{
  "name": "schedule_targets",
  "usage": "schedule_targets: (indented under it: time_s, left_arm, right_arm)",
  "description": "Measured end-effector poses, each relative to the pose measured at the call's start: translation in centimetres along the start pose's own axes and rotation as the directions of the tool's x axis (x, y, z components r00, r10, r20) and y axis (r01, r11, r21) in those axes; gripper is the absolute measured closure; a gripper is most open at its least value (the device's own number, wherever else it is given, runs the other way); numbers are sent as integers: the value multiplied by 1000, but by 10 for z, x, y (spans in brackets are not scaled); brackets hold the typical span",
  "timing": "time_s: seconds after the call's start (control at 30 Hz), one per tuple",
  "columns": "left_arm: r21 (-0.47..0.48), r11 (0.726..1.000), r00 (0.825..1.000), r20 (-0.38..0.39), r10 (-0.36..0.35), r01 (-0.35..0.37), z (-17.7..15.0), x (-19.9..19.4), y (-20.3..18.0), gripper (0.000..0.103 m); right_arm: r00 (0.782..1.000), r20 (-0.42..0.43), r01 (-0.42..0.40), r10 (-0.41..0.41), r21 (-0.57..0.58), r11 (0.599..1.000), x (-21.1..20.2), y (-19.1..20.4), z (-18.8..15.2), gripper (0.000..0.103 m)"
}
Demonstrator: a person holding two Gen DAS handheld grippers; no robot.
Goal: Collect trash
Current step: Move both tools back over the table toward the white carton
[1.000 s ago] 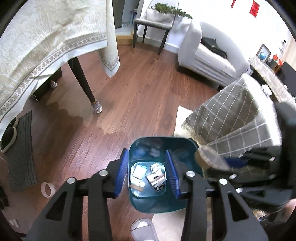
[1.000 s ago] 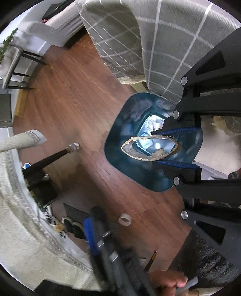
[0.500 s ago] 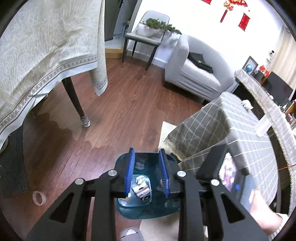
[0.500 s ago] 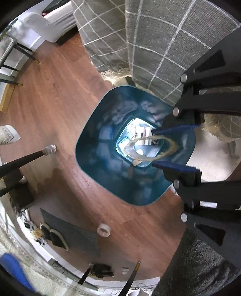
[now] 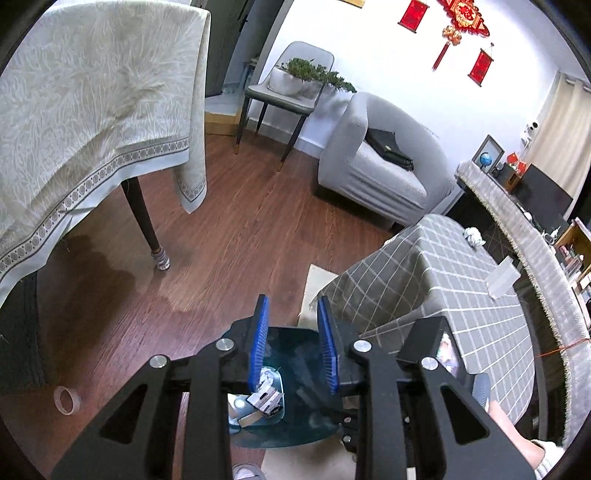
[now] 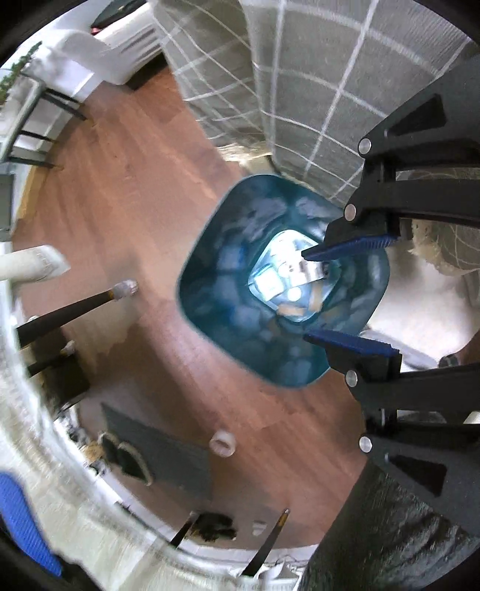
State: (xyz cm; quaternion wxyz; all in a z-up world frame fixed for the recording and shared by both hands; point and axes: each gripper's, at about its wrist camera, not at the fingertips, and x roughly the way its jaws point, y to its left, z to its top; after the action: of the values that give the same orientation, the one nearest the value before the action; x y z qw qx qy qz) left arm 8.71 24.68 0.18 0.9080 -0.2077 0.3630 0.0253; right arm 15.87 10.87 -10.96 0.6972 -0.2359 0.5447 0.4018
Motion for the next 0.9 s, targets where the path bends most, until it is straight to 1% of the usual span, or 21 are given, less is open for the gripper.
schedule_targets:
  time_s: [0.13, 0.3, 0.43, 0.53, 0.67, 0.9]
  left_arm:
    - [17, 1000, 1000, 15, 7, -7, 4, -3, -8, 75]
    - [48, 999, 1000, 30, -1, -1, 7, -4, -25, 75]
    - [72, 997, 999, 40, -11, 8, 8, -4, -39, 75]
    - [80, 997, 999, 40, -23, 20, 9, -1, -49, 75]
    - [117, 993, 999, 30, -35, 31, 8, 6, -71, 75]
    - [187, 981, 999, 3, -47, 46, 2, 23, -109, 75]
  right_arm:
    - [996, 92, -5, 9, -40, 999, -30, 6, 2, 65]
    - [981, 193, -5, 11, -31, 1000, -67, -1, -2, 70]
    - [967, 253, 22, -22, 1, 1000, -89, -17, -8, 73]
    - [948, 312, 55, -66, 44, 998, -111, -33, -16, 75]
    - [929, 355, 75, -109, 106, 991, -131, -56, -30, 77]
    - [910, 380, 97, -165, 194, 976, -152, -90, -55, 77]
